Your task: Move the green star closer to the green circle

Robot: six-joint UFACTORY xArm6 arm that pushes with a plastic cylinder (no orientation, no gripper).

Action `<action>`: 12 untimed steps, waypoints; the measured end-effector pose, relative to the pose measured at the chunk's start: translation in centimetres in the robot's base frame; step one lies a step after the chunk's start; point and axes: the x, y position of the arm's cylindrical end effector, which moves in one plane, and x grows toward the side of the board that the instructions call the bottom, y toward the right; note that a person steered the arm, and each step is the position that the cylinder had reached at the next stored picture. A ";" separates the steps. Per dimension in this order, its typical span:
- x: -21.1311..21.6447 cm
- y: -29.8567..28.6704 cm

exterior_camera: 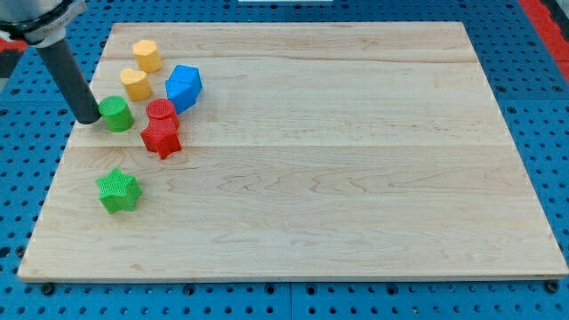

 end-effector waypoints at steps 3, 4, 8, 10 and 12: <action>15.9 -0.1; 19.8 0.6; 16.4 7.9; 14.1 6.4; 12.2 1.4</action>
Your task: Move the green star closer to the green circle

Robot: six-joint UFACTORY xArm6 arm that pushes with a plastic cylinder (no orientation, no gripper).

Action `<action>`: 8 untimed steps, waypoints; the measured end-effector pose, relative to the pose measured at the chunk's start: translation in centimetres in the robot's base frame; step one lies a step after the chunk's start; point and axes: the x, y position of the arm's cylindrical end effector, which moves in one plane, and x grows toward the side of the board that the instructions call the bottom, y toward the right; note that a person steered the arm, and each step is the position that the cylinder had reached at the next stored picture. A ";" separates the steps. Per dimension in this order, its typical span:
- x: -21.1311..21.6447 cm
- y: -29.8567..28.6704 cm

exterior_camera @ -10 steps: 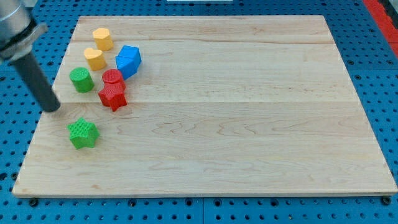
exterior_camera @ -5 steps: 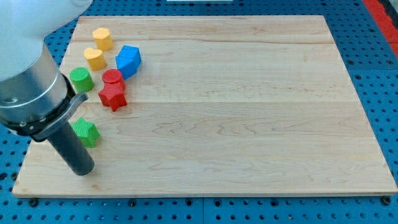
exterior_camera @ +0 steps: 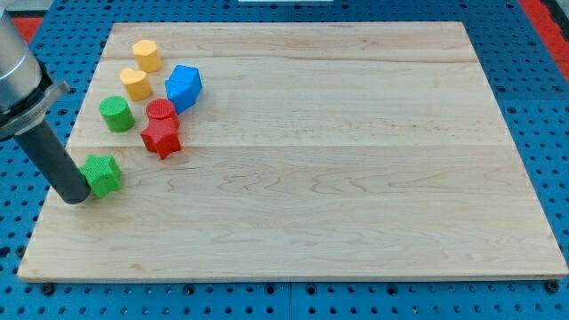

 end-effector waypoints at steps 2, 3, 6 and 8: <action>2.6 2.5; 0.5 2.2; -2.5 2.3; -2.5 5.3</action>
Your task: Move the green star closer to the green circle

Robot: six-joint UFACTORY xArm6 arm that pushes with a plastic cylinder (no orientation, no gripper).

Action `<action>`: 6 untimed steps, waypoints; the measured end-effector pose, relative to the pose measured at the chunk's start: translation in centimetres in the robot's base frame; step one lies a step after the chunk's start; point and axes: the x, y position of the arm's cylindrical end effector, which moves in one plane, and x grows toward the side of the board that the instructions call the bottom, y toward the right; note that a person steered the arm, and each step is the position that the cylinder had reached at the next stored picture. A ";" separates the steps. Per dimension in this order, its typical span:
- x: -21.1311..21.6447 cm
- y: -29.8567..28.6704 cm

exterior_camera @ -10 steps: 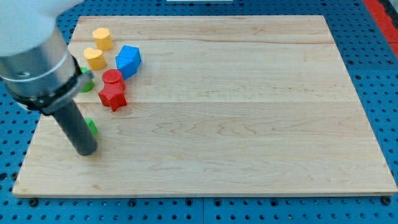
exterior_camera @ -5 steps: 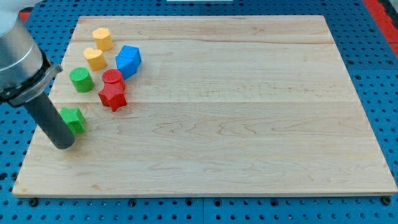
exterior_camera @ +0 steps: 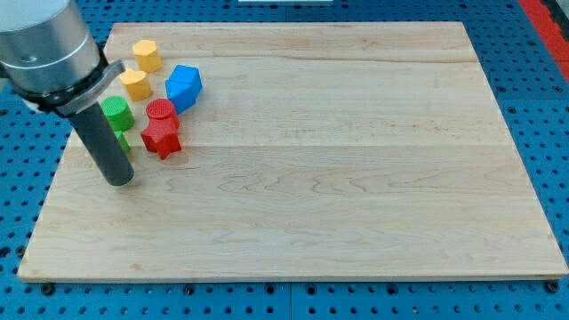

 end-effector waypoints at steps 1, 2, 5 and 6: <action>-0.5 -0.2; -1.2 -0.7; -1.6 -2.6; 1.9 0.8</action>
